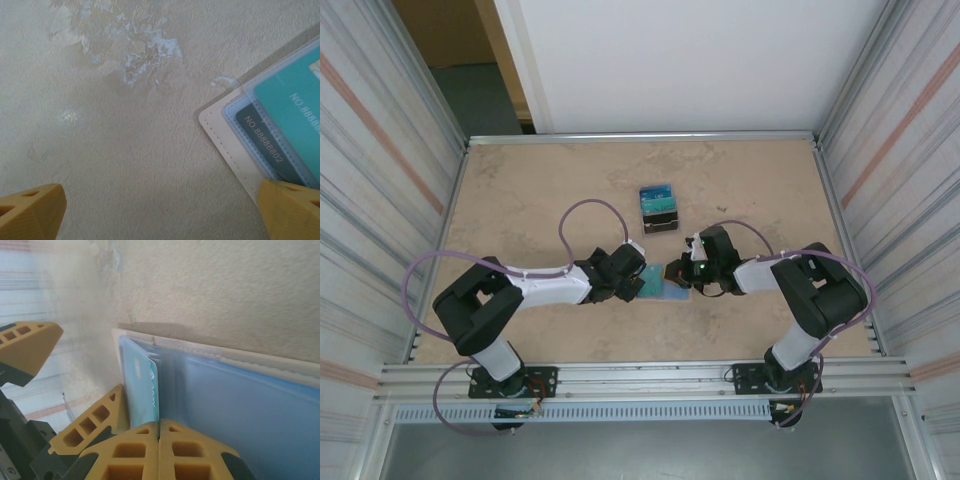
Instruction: Take the credit cards out of the card holder
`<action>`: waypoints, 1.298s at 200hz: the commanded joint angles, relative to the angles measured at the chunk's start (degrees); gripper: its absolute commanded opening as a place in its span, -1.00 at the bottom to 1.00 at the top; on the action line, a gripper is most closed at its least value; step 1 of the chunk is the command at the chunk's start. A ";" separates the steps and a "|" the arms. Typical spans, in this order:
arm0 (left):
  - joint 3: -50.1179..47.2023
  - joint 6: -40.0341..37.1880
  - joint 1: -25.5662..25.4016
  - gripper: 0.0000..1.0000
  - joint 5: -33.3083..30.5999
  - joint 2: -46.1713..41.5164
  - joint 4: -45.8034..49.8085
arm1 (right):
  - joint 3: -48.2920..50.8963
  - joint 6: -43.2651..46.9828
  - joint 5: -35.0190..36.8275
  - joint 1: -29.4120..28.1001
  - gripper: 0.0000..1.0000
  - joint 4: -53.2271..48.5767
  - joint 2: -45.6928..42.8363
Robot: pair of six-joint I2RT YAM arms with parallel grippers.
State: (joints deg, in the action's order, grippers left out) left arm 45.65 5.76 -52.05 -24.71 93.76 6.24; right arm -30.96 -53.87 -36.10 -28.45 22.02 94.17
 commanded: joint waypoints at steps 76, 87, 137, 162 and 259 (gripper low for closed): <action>1.54 -1.85 -0.09 0.97 -1.04 -0.72 2.75 | -3.95 7.58 1.35 1.99 -1.00 -14.02 -4.85; 1.96 -2.06 -0.18 0.97 -1.03 -1.35 2.91 | -4.13 7.97 1.79 1.95 -1.00 -14.96 -5.26; 4.77 -3.26 -0.17 0.97 0.36 -2.39 2.32 | -4.65 8.16 2.07 1.98 -1.00 -15.95 -5.72; 6.54 -4.34 -0.11 0.97 1.71 -1.13 0.73 | -4.77 8.16 2.11 1.96 -1.00 -16.04 -5.41; 9.30 -7.12 -0.93 0.97 4.30 5.64 -0.71 | -4.39 7.55 2.08 1.99 -1.00 -15.13 -4.77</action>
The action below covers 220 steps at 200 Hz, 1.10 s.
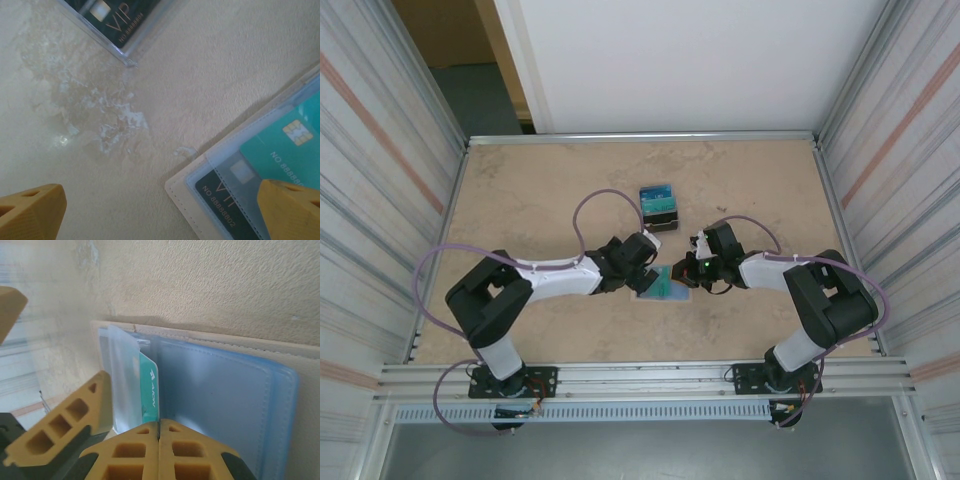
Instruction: Take the credit cards out of the card holder
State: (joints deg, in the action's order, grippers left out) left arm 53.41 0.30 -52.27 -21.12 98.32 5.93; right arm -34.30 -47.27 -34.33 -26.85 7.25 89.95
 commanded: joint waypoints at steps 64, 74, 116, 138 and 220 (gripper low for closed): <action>-0.05 -0.76 -0.78 0.97 -0.20 2.22 0.93 | 0.32 1.29 1.66 1.30 -1.00 -2.15 -3.63; -0.23 -0.45 -0.77 0.97 -0.41 2.22 1.13 | 0.67 1.30 1.63 1.62 -1.00 -2.24 -4.06; -0.17 0.26 -0.79 0.97 -0.36 2.63 1.38 | 1.12 0.83 1.31 1.95 -0.97 -1.54 -5.03; 0.12 0.67 -0.79 0.97 -0.11 2.97 1.38 | 1.92 -0.62 -0.02 1.63 -0.86 1.36 -4.23; -0.54 2.76 -0.88 0.97 0.57 3.15 1.77 | 1.83 -4.19 -0.47 -2.32 -0.58 8.55 -0.52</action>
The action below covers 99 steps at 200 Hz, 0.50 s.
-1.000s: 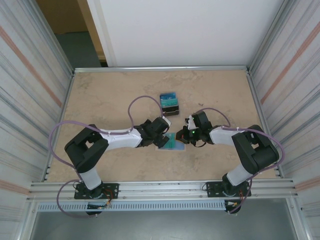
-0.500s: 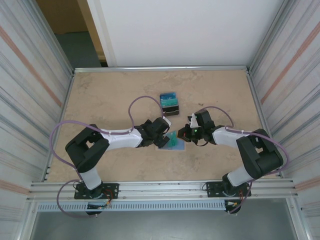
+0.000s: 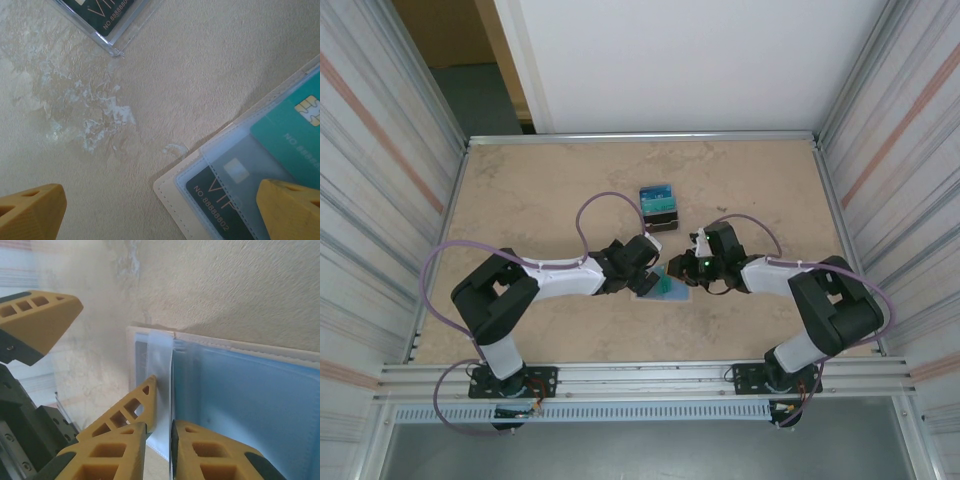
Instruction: Take the credit cards out of the card holder
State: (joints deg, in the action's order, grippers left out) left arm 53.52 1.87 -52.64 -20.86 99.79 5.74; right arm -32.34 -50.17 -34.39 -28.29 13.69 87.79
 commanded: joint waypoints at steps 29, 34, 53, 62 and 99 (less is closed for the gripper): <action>-0.83 1.48 -0.44 0.97 0.37 1.42 1.92 | -0.68 -1.49 -0.02 -1.40 -0.60 2.44 2.87; -0.87 1.56 -0.45 0.97 0.31 1.45 1.91 | -0.86 -1.43 0.11 -1.50 -0.60 2.34 3.07; -0.92 1.70 -0.45 0.97 0.05 1.24 1.91 | -1.31 -1.27 0.80 -1.87 -0.63 1.41 3.68; -0.96 1.76 -0.44 0.97 -0.34 1.14 1.99 | -1.63 -0.95 1.23 -1.89 -0.67 0.45 3.84; -1.45 2.18 -0.49 0.97 -2.41 -0.03 1.71 | -2.97 1.33 3.92 -2.03 -0.81 -5.19 2.98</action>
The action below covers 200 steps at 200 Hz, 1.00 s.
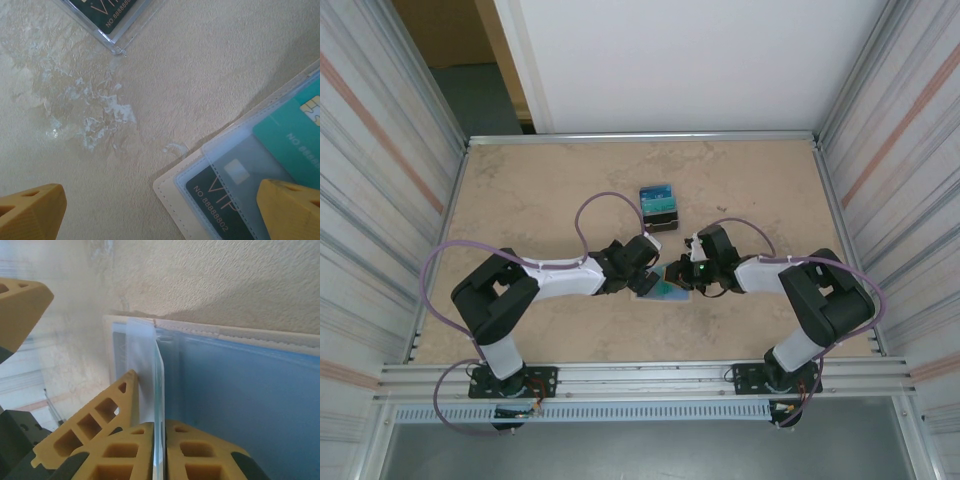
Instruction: Take the credit cards out of the card holder
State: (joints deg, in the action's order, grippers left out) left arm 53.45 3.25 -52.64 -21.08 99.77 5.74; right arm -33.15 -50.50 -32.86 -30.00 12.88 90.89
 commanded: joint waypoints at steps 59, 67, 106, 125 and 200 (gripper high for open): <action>-1.77 2.08 -0.45 0.97 -3.95 -3.85 1.55 | -4.93 6.80 8.11 -0.39 -0.87 -15.48 -5.41; -1.79 2.19 -0.52 0.97 -4.37 -4.76 1.54 | -5.17 7.39 8.71 -0.41 -0.87 -16.53 -6.50; -2.12 3.48 -0.42 0.97 -6.40 -10.06 1.47 | -6.40 10.69 11.28 -0.41 -0.88 -21.21 -12.22; -2.06 3.62 -0.21 0.97 -6.94 -12.80 1.47 | -6.49 12.59 11.84 -0.41 -0.89 -21.26 -15.43; -6.26 8.38 8.51 0.97 7.36 -27.06 -3.20 | -6.88 22.53 8.14 -1.03 -1.00 -15.17 -24.93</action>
State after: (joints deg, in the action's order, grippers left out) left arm 49.36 8.14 -47.68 -21.12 77.52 5.30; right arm -38.13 -33.54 -22.68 -30.41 -5.30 68.45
